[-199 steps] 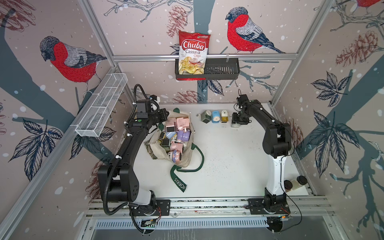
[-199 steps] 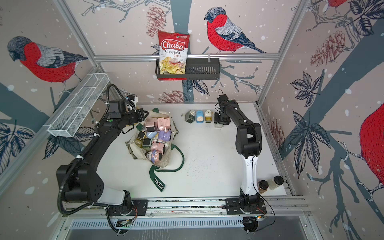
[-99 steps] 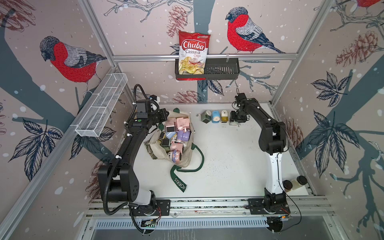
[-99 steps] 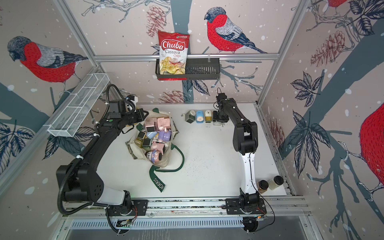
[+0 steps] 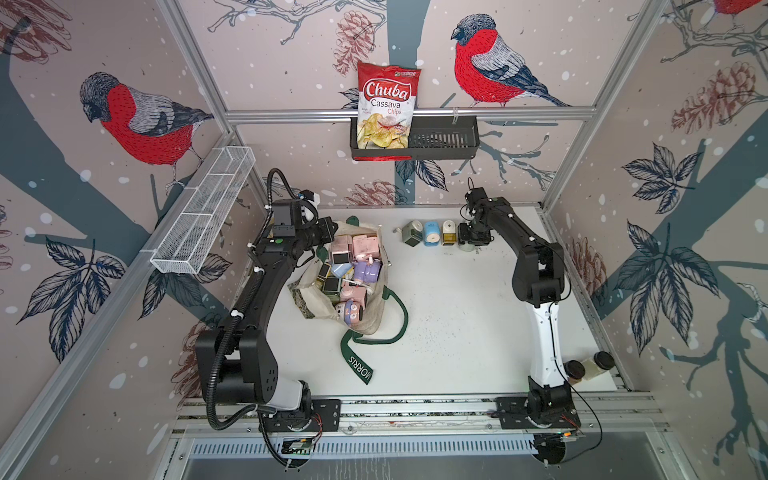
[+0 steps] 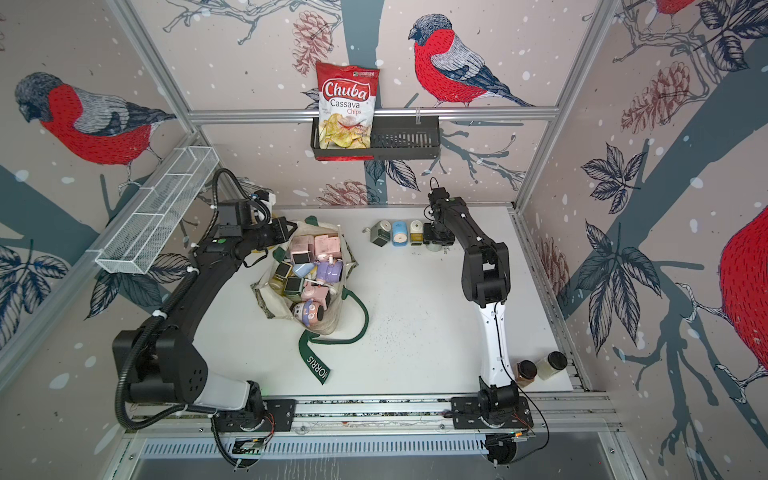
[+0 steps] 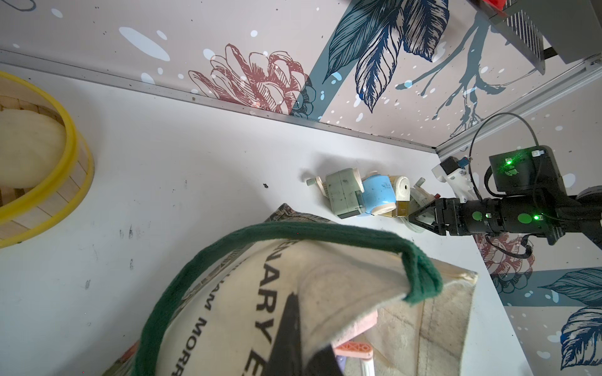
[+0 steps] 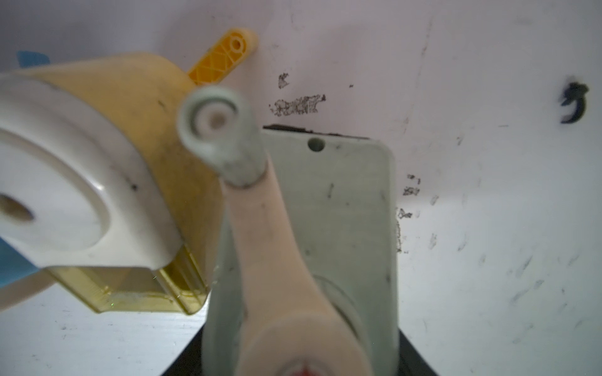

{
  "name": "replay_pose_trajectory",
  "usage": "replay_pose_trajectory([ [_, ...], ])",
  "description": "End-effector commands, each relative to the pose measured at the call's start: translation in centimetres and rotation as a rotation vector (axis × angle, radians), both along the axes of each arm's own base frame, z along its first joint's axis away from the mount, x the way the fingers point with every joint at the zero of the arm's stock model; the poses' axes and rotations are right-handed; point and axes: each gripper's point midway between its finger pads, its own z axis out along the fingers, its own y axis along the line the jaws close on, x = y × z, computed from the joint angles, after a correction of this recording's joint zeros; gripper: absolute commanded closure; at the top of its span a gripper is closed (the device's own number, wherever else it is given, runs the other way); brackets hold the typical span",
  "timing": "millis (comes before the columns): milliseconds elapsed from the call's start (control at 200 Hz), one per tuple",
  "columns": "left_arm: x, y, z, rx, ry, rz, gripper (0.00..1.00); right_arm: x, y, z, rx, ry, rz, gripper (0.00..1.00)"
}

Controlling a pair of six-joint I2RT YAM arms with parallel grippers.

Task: Take out the pencil sharpeners from the tote bags
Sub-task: Place the pencil sharpener at the center of the board.

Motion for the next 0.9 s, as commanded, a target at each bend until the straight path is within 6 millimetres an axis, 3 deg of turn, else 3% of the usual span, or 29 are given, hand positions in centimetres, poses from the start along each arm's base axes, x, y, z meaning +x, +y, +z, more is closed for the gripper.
replay_pose_trajectory([
  [0, 0.5, 0.0, 1.1, 0.001, -0.051, -0.009, 1.0, 0.2, 0.0, 1.3, 0.0, -0.031, -0.005, 0.42],
  [480, 0.4, 0.0, 1.2, -0.002, -0.05, -0.011, 1.0, 2.6, 0.2, 0.2, -0.036, -0.152, 0.003, 0.41],
  [690, 0.5, 0.0, 1.1, -0.002, -0.051, -0.012, 1.0, 2.3, 0.5, -0.8, -0.048, -0.152, 0.018, 0.32],
  [896, 0.5, 0.0, 1.1, -0.003, -0.048, -0.01, 1.0, 2.0, 0.4, 0.1, -0.061, -0.18, 0.022, 0.27],
])
